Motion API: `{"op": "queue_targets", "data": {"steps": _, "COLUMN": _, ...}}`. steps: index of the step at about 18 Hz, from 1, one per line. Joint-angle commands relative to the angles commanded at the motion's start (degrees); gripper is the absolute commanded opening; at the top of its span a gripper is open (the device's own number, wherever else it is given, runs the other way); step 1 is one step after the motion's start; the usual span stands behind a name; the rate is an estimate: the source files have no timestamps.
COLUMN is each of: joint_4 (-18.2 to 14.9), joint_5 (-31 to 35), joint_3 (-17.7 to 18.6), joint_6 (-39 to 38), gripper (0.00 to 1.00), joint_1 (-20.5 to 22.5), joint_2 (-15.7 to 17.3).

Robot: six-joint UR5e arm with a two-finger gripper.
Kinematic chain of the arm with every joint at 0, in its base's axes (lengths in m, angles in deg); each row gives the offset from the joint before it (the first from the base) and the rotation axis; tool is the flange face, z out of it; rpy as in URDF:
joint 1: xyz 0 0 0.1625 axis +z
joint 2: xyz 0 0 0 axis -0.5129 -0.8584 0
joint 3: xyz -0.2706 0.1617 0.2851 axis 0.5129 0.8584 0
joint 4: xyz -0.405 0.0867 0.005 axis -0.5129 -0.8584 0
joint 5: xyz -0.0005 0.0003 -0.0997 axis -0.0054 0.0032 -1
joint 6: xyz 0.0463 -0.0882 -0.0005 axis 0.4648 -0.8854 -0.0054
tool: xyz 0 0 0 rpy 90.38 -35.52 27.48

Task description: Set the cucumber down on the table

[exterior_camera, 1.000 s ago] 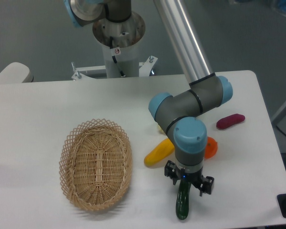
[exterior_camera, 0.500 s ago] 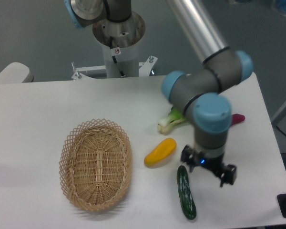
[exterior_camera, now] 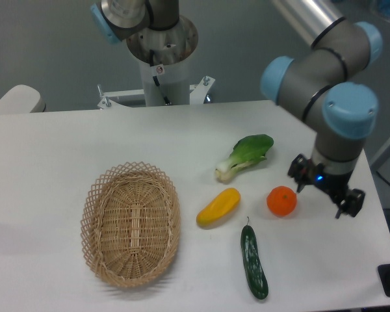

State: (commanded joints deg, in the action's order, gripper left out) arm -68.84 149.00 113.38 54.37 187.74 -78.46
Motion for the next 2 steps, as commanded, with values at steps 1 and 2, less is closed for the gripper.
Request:
{"op": "queue_targets", "data": {"steps": 1, "joint_4": 0.0, "joint_5": 0.0, "joint_3": -0.2, "joint_6": 0.8, "gripper": 1.0, "joint_1": 0.2, "joint_2": -0.2}}
{"op": "queue_targets", "data": {"steps": 2, "joint_4": 0.1, "joint_5": 0.0, "joint_3": -0.3, "joint_6": 1.1, "gripper": 0.99, "joint_1": 0.3, "joint_2": -0.4}}
